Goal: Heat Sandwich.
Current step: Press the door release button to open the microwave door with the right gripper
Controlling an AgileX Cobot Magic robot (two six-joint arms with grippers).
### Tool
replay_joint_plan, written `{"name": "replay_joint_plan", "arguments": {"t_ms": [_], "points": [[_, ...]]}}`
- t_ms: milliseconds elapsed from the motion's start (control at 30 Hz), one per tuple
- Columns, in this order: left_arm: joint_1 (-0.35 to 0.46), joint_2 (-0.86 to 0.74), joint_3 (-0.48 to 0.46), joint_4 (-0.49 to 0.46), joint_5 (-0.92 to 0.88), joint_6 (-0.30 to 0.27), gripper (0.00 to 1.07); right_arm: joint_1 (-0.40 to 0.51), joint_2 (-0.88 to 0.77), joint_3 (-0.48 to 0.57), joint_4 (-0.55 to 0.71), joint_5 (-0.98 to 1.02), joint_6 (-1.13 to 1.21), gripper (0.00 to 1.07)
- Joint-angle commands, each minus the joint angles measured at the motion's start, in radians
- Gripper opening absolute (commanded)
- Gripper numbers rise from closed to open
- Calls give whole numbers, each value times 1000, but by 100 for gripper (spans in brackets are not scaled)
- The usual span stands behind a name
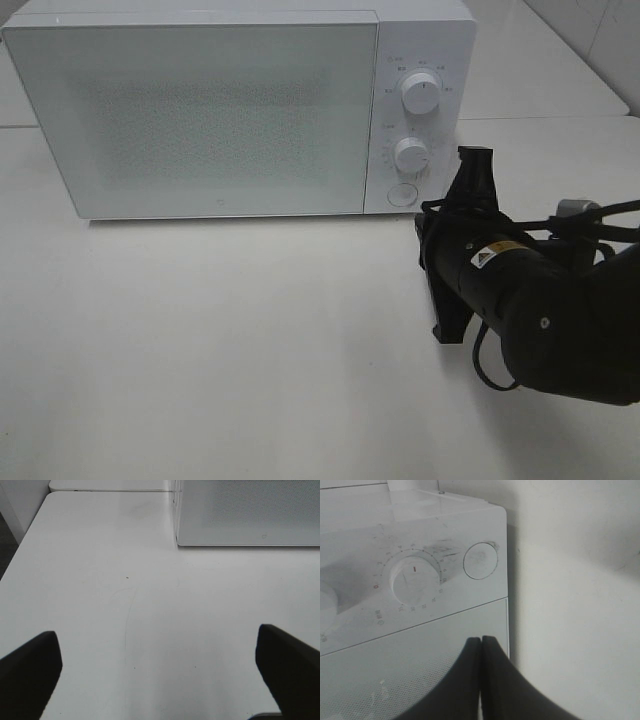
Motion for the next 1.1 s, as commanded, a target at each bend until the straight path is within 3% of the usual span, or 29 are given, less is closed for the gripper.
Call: {"name": "replay_joint_plan", "arguments": {"t_ms": [33, 1100], "points": [[-5, -18, 1, -8, -13, 0, 98, -19, 32, -36, -54, 19, 31, 0], [-5, -18, 1, -8, -13, 0, 98, -195, 254, -302, -166, 106, 19, 0]]}}
